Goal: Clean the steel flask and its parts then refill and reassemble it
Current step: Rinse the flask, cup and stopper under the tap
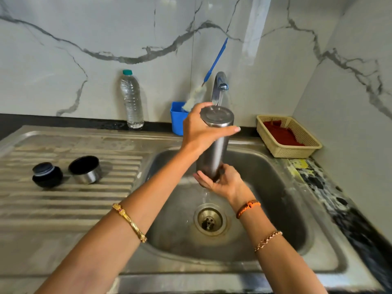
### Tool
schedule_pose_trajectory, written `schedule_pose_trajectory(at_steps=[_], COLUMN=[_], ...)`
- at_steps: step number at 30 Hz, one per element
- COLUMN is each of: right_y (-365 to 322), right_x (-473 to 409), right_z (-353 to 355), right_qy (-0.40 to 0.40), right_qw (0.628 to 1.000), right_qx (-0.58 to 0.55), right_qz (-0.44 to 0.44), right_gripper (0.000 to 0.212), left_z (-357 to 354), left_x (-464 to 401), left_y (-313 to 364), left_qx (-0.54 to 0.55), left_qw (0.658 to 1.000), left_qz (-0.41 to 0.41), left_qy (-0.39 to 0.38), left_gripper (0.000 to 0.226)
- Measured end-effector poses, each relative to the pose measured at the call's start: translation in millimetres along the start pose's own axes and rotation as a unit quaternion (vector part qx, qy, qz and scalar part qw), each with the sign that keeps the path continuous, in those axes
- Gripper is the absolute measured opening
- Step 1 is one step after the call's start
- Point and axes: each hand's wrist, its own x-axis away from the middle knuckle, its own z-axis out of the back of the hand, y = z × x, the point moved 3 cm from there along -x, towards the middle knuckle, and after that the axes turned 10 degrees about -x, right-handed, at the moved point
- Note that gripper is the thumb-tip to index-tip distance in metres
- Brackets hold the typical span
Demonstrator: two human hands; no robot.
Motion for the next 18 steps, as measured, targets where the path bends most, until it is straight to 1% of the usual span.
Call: schedule_pose_trajectory(at_steps=[2,4,6,7,8,9,10,11,12,13,14,16,17,18], right_y=[7,8,4,1,-1,-2,-2,-1,0,1,1,3,5,7], right_x=[11,21,30,32,33,34,33,34,34,36,40,53,58,62], right_z=[16,29,29,27,25,24,27,30,31,29,25,12,7,4], right_qy=[0.001,-0.014,-0.059,-0.075,-0.082,-0.082,-0.072,-0.055,-0.044,-0.044,-0.052,-0.065,-0.07,-0.07], right_qw=[0.996,0.985,0.965,0.949,0.924,0.884,0.825,0.749,0.684,0.646,0.636,0.666,0.673,0.67], right_qx=[0.09,0.167,0.249,0.3,0.363,0.442,0.532,0.615,0.665,0.68,0.668,0.617,0.598,0.589], right_qz=[0.026,0.044,0.059,0.069,0.09,0.126,0.178,0.24,0.296,0.345,0.383,0.414,0.43,0.447], right_gripper=[0.028,0.022,0.024,0.03,0.036,0.04,0.044,0.051,0.06,0.067,0.071,0.07,0.069,0.069], left_z=[4,5,4,3,2,1,0,0,0,2,3,11,17,23], left_x=[13,22,21,20,20,23,28,35,41,45,45,45,45,46], left_y=[-8,-11,-11,-12,-15,-18,-24,-28,-32,-32,-30,-18,-11,-5], left_qx=[0.024,0.035,0.042,0.044,0.042,0.035,0.027,0.018,0.016,0.023,0.035,0.058,0.065,0.067], left_qw=[1.0,0.999,0.999,0.999,0.999,0.999,0.999,1.0,1.0,0.999,0.999,0.998,0.997,0.997], left_qz=[0.014,0.009,0.007,0.011,0.016,0.019,0.021,0.023,0.026,0.028,0.029,0.034,0.031,0.024], left_qy=[0.013,0.012,0.005,0.004,0.003,0.0,-0.003,-0.006,-0.005,-0.002,-0.002,-0.007,-0.012,-0.019], left_gripper=[0.076,0.075,0.072,0.071,0.07,0.07,0.071,0.072,0.073,0.074,0.075,0.082,0.087,0.092])
